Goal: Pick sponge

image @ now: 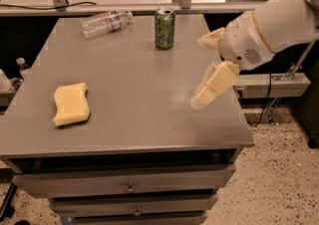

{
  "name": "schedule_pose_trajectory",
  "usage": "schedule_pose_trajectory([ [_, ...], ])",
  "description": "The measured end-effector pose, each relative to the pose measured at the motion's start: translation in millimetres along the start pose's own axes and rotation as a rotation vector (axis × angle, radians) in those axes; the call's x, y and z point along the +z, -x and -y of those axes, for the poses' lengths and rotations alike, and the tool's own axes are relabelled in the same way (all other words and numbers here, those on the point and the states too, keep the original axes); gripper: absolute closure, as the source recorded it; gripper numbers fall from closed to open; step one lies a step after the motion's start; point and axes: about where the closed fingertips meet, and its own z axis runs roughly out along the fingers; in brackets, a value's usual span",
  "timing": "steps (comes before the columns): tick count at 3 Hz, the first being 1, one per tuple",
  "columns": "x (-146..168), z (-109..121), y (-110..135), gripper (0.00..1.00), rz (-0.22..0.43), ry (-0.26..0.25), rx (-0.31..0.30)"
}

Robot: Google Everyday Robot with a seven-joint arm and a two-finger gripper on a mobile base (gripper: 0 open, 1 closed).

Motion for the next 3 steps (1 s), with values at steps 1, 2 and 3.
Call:
schedule_pose_trajectory([
  [1,33.8,-31.5,42.5,0.00,0.118,0.062,-0.037],
  [2,33.4,-31.3,42.2,0.00,0.117,0.061,-0.037],
  [3,43.1,-29.5,45.0,0.00,0.104,0.060,-0.022],
])
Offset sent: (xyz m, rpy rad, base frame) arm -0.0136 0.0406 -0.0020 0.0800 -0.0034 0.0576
